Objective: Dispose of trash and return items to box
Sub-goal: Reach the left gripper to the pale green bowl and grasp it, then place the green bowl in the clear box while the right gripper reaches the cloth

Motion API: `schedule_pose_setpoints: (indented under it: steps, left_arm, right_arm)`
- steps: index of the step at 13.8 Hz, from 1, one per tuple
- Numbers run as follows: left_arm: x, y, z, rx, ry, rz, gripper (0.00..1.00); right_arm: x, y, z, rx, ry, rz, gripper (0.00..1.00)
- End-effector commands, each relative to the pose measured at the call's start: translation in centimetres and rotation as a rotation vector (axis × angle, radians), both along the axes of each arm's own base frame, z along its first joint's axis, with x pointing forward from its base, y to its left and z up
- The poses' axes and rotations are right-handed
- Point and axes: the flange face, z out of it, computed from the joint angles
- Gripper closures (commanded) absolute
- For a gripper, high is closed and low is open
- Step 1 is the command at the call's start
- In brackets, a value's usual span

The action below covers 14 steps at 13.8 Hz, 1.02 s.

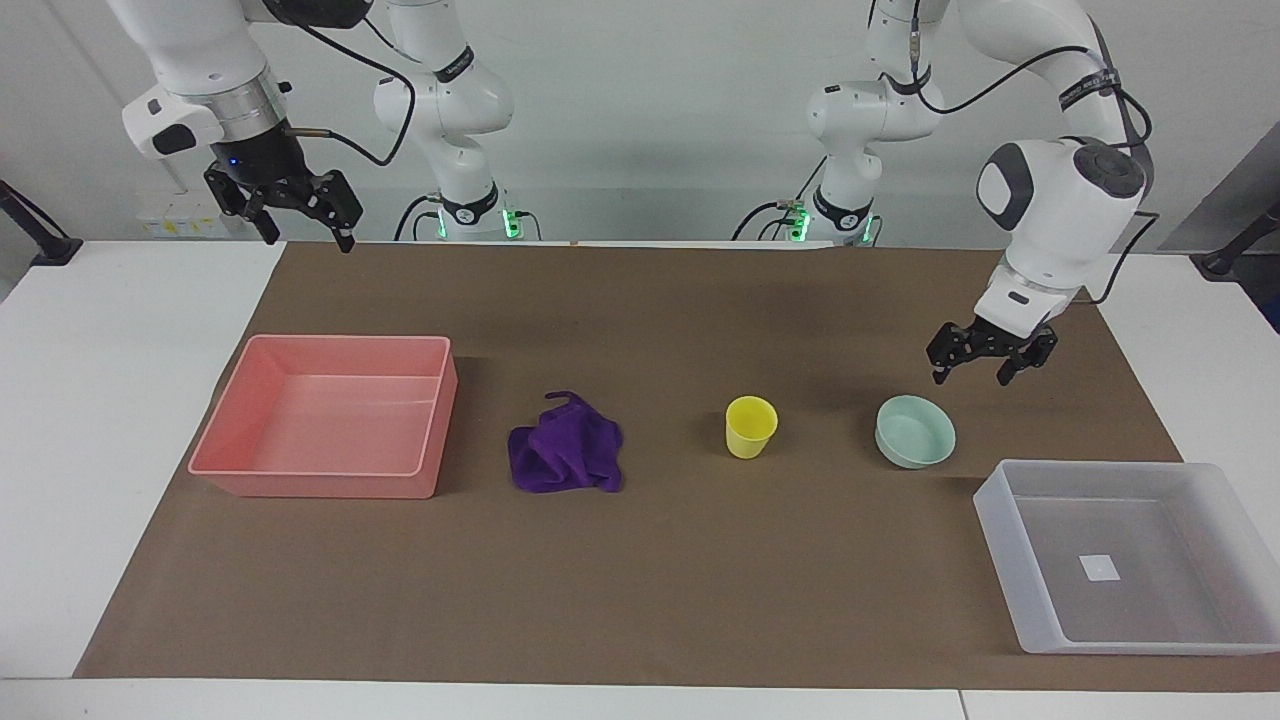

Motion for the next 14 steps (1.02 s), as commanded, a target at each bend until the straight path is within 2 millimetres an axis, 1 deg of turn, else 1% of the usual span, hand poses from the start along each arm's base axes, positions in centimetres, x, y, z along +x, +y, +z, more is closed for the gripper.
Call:
schedule_pose_setpoints:
  steps: [1, 4, 6, 7, 8, 10, 11, 14]
  left_arm:
    - [-0.1, 0.2, -2.7, 0.01, -0.038, 0.012, 0.0]
    - [0.4, 0.2, -5.8, 0.008, -0.029, 0.015, 0.0]
    - [0.7, -0.1, -7.6, 0.006, -0.021, 0.012, 0.0]
    - [0.7, -0.1, -7.9, 0.004, -0.016, 0.013, 0.06]
    - [0.7, 0.0, -7.9, 0.003, -0.012, 0.015, 0.3]
    - [0.6, 0.0, -7.9, 0.002, -0.01, 0.016, 0.91]
    - [0.4, 0.0, -8.2, 0.003, -0.004, 0.015, 1.0]
    - [0.3, 0.0, -8.3, 0.003, -0.001, 0.016, 1.0]
  right_arm:
    - [-0.8, -0.2, 0.1, 0.003, 0.005, 0.026, 0.0]
    - [-0.8, -0.2, 0.1, 0.003, 0.005, 0.026, 0.0]
    - [-0.8, -0.2, 0.0, 0.003, 0.007, 0.026, 0.0]
    - [-0.8, -0.2, 0.1, 0.003, 0.005, 0.026, 0.0]
    - [-0.8, -0.2, 0.1, 0.003, 0.007, 0.026, 0.0]
    - [-0.8, -0.2, 0.1, 0.003, 0.007, 0.026, 0.0]
    - [-0.8, -0.2, 0.0, 0.003, 0.008, 0.026, 0.0]
    - [-0.8, -0.4, 0.0, 0.005, 0.008, 0.023, 0.0]
